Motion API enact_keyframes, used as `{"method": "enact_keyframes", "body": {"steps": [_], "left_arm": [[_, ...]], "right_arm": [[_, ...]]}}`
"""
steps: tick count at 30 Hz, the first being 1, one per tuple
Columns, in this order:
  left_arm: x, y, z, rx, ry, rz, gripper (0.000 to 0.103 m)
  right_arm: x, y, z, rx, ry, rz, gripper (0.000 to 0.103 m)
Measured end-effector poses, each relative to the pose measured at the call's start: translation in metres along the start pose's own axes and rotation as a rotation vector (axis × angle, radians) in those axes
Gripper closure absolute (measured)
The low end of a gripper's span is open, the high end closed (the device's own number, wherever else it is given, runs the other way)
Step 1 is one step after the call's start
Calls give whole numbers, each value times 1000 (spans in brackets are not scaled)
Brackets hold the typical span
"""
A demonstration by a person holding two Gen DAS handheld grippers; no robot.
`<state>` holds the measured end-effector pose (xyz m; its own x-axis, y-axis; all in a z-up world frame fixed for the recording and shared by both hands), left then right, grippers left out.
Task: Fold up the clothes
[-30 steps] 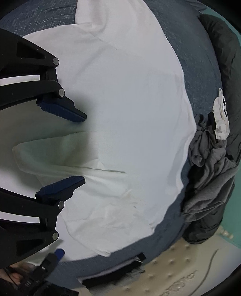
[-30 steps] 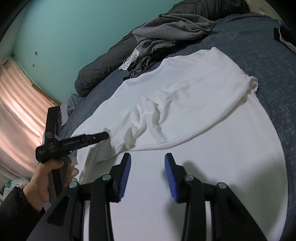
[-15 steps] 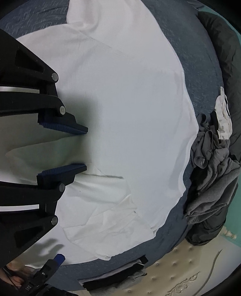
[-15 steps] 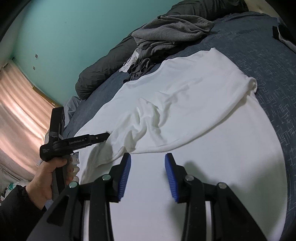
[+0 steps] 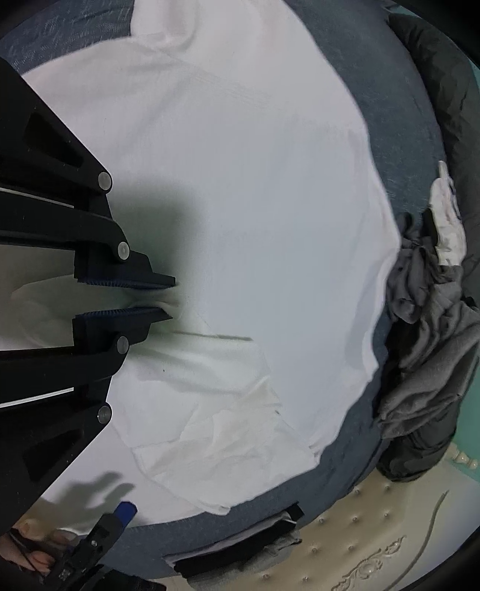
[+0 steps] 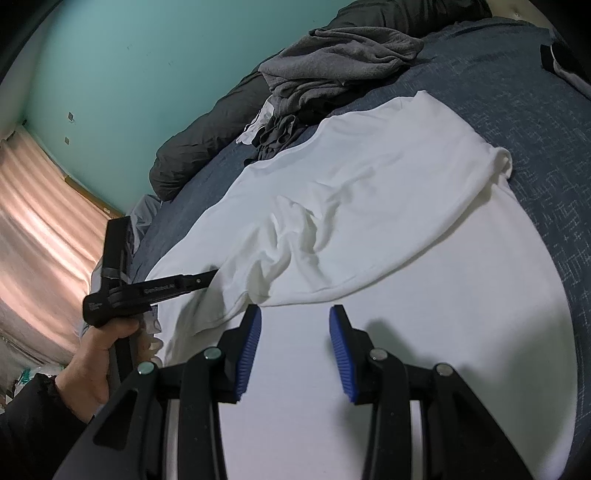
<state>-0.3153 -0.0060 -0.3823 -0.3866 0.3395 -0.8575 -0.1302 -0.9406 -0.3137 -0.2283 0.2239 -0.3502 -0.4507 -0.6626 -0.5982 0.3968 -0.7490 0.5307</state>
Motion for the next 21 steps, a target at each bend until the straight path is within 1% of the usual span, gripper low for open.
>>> {"method": "enact_keyframes", "body": {"steps": [4,10,14,18,21], "left_arm": [[-26,-4,0,11,-24,-3,94],[-66,-3,-8,-7,-45,-8,95],[-96,-1,-12,8,-52,19,95],[-127,3,-11,-24,-71,15,95],[-150,1,-13,-21,-81,23,95]], "right_arm": [[-1,-2,1,5,-5,-4,65],[-4,-5,2,12,-13,-10,64],[-6,-13,5,31,-29,-21,64],[-6,-17,5,46,-32,-23,64],[-8,-17,6,49,-36,-25,64]]}}
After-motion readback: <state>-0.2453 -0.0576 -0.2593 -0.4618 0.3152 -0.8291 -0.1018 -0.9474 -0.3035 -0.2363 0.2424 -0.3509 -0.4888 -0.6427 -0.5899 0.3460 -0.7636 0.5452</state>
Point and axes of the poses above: each gripper's, at about its wrist camera, not at the fingertips, and x roughly the way its jaws point, y to its left, z to its top, the point moved 6 cm from there along x, roughly the way its jaws point, and after that the axes turned 7 degrees about -x, right-handed, at the moved point
